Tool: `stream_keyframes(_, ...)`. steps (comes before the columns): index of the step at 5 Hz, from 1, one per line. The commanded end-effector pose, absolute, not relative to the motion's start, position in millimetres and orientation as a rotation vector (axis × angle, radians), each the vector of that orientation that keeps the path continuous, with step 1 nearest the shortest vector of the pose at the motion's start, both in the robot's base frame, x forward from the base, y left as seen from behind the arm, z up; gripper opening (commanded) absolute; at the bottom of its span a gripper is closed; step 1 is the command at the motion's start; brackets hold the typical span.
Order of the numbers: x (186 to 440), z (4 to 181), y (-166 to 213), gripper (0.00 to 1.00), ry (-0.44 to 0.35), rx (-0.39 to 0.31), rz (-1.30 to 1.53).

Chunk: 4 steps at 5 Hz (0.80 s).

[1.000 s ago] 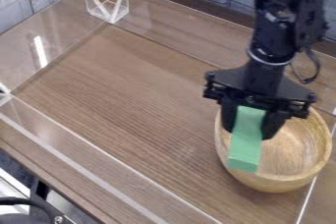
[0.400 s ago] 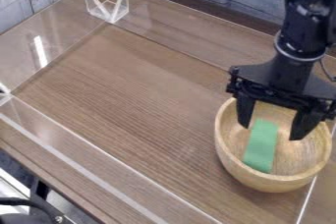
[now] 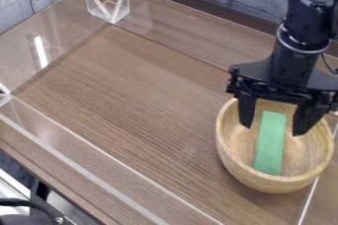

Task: Put green stick into wooden bowl

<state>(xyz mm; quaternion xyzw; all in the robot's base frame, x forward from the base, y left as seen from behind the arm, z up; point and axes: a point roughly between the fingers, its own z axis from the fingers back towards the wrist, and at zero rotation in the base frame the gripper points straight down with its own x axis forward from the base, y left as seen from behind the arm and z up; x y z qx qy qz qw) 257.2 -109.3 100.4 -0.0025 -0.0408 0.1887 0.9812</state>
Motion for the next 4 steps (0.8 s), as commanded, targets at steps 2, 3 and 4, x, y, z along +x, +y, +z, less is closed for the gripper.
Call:
stream_keyframes(2,264,134.6,-118,1.0,-0.148,-0.074,0.46)
stream_keyframes(3,264,140.7,-125,1.0,-0.155,-0.088,0.472)
stream_keyframes(4,266,138.0,-104,1.0,-0.158,-0.101,0.454)
